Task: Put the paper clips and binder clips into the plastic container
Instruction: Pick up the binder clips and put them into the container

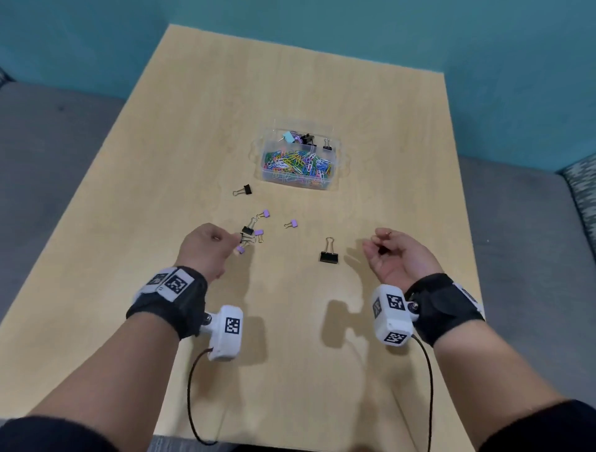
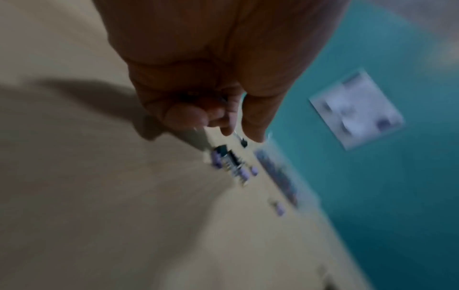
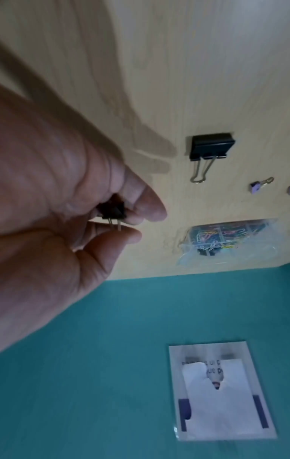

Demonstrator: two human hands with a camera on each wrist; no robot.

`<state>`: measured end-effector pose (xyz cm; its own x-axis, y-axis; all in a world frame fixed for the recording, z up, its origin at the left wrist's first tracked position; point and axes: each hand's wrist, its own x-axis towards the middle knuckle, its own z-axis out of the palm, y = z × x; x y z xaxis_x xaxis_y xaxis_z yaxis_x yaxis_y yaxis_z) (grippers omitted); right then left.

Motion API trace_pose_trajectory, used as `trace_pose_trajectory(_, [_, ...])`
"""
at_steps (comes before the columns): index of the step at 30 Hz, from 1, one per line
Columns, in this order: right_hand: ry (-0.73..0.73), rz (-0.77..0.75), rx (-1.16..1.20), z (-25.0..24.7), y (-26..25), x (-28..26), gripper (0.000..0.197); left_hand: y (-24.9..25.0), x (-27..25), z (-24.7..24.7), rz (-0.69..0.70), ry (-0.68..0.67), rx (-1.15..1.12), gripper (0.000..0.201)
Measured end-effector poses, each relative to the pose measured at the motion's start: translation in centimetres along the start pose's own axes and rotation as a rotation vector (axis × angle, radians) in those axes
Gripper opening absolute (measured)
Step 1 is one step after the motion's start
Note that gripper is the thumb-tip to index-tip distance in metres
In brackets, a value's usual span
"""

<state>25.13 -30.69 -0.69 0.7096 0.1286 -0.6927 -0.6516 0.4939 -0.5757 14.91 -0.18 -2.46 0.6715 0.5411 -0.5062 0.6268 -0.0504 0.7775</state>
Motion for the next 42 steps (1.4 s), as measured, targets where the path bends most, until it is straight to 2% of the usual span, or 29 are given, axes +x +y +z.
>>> trace_pose_trajectory(2, [-0.018,0.076,0.053,0.5,0.3,-0.6,0.013,0.3,-0.4,0.7,0.102,0.023,0.422,0.031])
trace_pose_trajectory(4, [0.004,0.117,-0.048,1.3,0.9,-0.7,0.002,0.4,-0.6,1.2,0.169,0.004,0.621,0.034])
trace_pose_trajectory(5, [0.029,0.105,-0.165,1.6,1.2,-0.4,0.009,0.4,-0.5,1.4,0.197,0.002,0.677,0.032])
trace_pose_trajectory(7, [0.085,-0.023,-0.59,2.3,2.0,0.2,0.026,0.3,-0.1,1.6,0.229,0.001,0.754,0.027])
trace_pose_trajectory(9, [0.109,-0.184,-1.137,3.1,2.8,0.4,0.044,0.5,0.1,1.5,0.224,-0.013,0.794,0.026])
trace_pose_trajectory(12, [0.033,-0.29,-1.741,4.4,4.0,0.3,0.052,0.7,0.2,1.3,0.219,-0.04,0.819,0.026])
trace_pose_trajectory(14, [0.013,-0.333,-1.927,4.9,4.6,0.5,0.047,0.6,0.2,1.1,0.156,-0.043,0.651,0.025])
trace_pose_trajectory(15, [0.017,-0.355,-1.958,5.1,4.8,0.6,0.041,0.4,0.2,1.0,0.096,-0.062,0.428,0.024])
trace_pose_trajectory(17, [0.016,-0.386,-1.978,5.3,5.0,0.8,0.03,0.1,-0.3,0.7,-0.057,-0.148,-0.192,0.02])
trace_pose_trajectory(19, [-0.001,-0.403,-2.004,5.3,4.8,0.8,0.027,0.0,-0.8,0.3,-0.157,-0.241,-0.62,0.019])
trace_pose_trajectory(21, [-0.04,-0.39,-1.954,5.4,4.5,0.9,0.028,0.1,-1.1,-0.2,-0.188,-0.29,-0.809,0.018])
trace_pose_trajectory(22, [-0.052,-0.357,-1.83,5.6,4.3,0.9,0.027,0.2,-1.0,-0.5,-0.192,-0.294,-0.859,0.017])
trace_pose_trajectory(23, [-0.058,-0.3,-1.607,6.1,4.0,1.1,0.026,0.1,-0.5,-1.0,-0.193,-0.289,-0.904,0.017])
trace_pose_trajectory(25, [-0.073,-0.08,-0.926,6.0,2.8,0.3,0.02,0.1,-0.3,-1.5,-0.186,-0.314,-0.949,0.016])
trace_pose_trajectory(27, [-0.192,0.135,-0.3,4.9,1.3,-0.9,0.024,0.5,-0.4,-1.7,-0.174,-0.397,-0.992,0.023])
trace_pose_trajectory(28, [-0.253,0.17,-0.119,4.5,0.7,-1.2,0.03,0.7,-0.3,-1.8,-0.176,-0.435,-1.01,0.032])
trace_pose_trajectory(29, [-0.294,0.183,-0.02,4.4,0.5,-1.2,0.033,0.7,0.0,-1.9,-0.184,-0.452,-1.028,0.036])
trace_pose_trajectory(31, [-0.273,0.171,0.007,4.9,0.7,-0.5,0.019,0.9,0.3,-1.8,-0.214,-0.455,-1.018,0.022])
trace_pose_trajectory(32, [-0.227,0.147,-0.037,5.5,0.8,0.0,0.014,1.0,0.4,-1.5,-0.235,-0.429,-0.973,0.015])
trace_pose_trajectory(34, [-0.148,0.084,-0.204,6.7,1.1,1.1,0.008,0.8,0.9,-0.7,-0.205,-0.299,-0.757,0.017])
trace_pose_trajectory(35, [-0.13,0.047,-0.31,7.3,1.3,1.7,0.012,0.8,1.2,-0.4,-0.132,-0.213,-0.564,0.02])
trace_pose_trajectory(37, [-0.113,-0.016,-0.573,8.4,2.0,2.6,0.022,0.9,1.7,0.1,0.059,-0.081,-0.028,0.022])
trace_pose_trajectory(39, [-0.124,-0.14,-0.93,9.5,3.1,3.2,0.014,1.2,1.9,0.3,0.205,-0.052,0.464,0.026])
trace_pose_trajectory(40, [-0.138,-0.229,-1.128,10.1,3.6,3.4,0.008,1.3,2.1,0.4,0.252,-0.069,0.615,0.03])
trace_pose_trajectory(42, [-0.184,-0.369,-1.513,11.0,4.3,3.7,0.009,1.3,2.6,0.7,0.308,-0.122,0.753,0.033])
